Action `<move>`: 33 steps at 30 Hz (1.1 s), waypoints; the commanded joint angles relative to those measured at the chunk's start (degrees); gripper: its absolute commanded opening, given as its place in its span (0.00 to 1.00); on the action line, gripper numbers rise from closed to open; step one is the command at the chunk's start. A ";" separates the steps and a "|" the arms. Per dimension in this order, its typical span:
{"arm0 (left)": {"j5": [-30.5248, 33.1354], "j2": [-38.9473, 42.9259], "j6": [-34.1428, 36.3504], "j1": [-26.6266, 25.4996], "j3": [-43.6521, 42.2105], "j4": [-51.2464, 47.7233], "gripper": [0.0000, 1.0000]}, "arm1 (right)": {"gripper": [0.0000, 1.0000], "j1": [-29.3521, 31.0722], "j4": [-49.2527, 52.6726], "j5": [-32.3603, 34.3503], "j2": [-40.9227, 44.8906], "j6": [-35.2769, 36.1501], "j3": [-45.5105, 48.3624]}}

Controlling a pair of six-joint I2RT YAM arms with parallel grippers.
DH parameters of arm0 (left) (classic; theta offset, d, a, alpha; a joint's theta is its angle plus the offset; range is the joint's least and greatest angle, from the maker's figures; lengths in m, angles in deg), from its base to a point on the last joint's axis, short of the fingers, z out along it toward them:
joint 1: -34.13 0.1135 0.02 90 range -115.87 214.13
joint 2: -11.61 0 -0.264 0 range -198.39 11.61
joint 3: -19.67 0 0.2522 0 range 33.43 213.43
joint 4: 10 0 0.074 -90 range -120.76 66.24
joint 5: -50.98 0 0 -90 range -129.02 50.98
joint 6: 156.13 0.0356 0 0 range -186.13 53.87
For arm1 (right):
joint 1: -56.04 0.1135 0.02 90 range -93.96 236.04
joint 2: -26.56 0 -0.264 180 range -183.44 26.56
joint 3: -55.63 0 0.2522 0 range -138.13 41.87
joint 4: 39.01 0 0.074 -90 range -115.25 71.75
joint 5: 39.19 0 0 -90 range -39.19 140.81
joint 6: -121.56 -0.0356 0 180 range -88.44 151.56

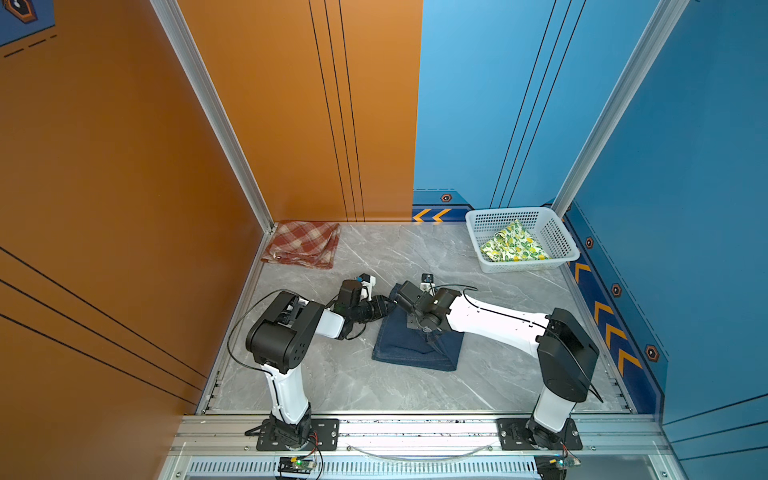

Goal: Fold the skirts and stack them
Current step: 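Release the denim skirt and draw both grippers back from it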

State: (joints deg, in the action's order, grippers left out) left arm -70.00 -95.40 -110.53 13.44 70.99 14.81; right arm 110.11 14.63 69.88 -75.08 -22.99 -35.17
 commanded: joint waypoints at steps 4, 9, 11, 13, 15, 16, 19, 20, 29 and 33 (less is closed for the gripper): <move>3.56 -5.62 -0.34 -0.05 -4.42 -17.09 0.24 | 0.00 1.43 -3.58 -2.84 1.45 -4.51 -2.61; 3.60 -5.78 -0.33 -0.05 -4.35 -17.03 0.18 | 0.00 2.20 -8.73 -4.88 0.37 -7.61 -1.99; 3.55 -5.92 -0.38 -0.04 -4.30 -17.03 0.16 | 0.00 2.66 -10.43 -5.53 -0.69 -8.30 -2.48; 3.54 -5.99 -0.33 -0.03 -4.33 -17.03 0.13 | 0.00 2.94 -11.87 -6.18 -1.78 -9.14 -2.84; 3.55 -5.90 -0.33 -0.02 -4.34 -16.95 0.12 | 0.00 3.15 -13.53 -6.89 -2.82 -9.89 -3.19; 3.58 -5.88 -0.38 -0.05 -4.43 -16.93 0.12 | 0.00 3.23 -13.89 -7.08 -3.38 -10.26 -3.33; 3.56 -5.82 -0.33 -0.05 -4.47 -16.86 0.10 | 0.00 3.64 -16.15 -7.54 -4.80 -11.57 -2.91; 3.51 -5.78 -0.33 0.01 -4.49 -16.84 0.10 | 0.00 3.67 -16.87 -7.60 -5.24 -12.25 -2.68; 3.47 -5.72 -0.33 0.46 -4.88 -16.51 0.10 | 0.30 3.24 -24.09 -10.34 -6.88 -15.59 1.34; 3.53 -5.25 -0.47 0.76 -5.13 -16.50 0.10 | 0.47 2.63 -24.68 -9.20 -4.00 -14.85 3.47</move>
State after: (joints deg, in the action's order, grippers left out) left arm -70.39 -96.31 -111.21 13.88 70.22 15.53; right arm 113.12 -7.38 60.00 -82.05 -37.56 -33.09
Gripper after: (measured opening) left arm 0.107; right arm 0.460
